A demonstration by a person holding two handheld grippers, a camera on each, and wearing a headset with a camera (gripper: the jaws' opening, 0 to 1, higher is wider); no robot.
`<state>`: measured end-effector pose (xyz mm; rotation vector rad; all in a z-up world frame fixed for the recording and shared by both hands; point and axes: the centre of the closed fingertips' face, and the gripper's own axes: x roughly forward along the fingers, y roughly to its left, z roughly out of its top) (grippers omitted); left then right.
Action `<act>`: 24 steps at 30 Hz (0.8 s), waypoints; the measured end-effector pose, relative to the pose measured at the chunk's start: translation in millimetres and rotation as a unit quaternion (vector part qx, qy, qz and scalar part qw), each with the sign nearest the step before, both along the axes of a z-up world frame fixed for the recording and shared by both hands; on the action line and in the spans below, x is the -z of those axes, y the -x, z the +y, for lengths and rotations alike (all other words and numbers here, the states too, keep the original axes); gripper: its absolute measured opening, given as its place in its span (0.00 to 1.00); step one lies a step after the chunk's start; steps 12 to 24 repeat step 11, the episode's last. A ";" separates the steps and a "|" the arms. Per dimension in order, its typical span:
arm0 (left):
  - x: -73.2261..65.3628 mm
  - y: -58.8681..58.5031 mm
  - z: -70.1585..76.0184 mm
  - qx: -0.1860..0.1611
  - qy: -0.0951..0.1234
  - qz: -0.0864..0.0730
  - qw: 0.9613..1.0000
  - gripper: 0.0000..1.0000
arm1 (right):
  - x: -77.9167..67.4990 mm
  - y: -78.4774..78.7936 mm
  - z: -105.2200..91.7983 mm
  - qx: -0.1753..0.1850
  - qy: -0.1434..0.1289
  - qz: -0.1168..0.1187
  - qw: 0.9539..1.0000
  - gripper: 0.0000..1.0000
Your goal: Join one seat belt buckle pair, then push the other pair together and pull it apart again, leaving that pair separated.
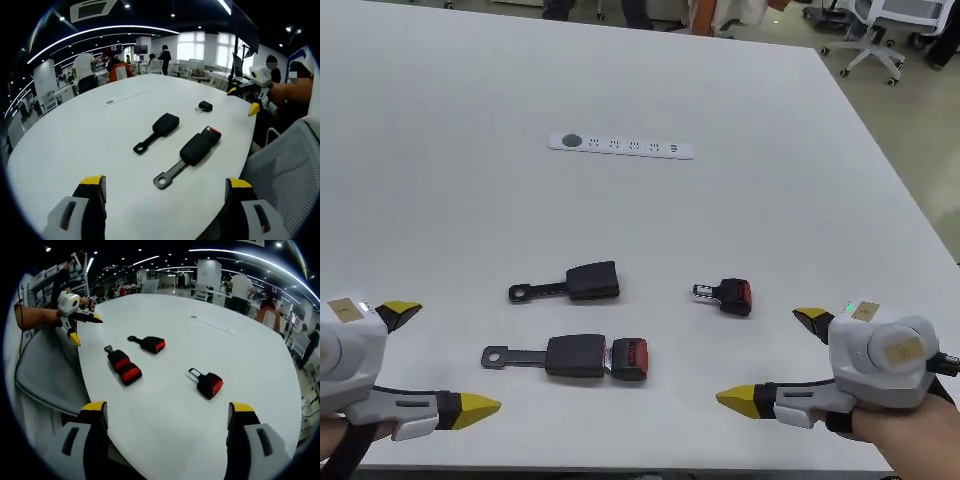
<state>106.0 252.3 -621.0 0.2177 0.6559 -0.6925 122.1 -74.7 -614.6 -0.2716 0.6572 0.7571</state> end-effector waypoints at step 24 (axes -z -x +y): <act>0.9 0.2 -0.6 0.001 -0.001 0.003 1.000 1.00 | 3.8 -1.0 1.4 0.004 -0.003 0.005 1.000 1.00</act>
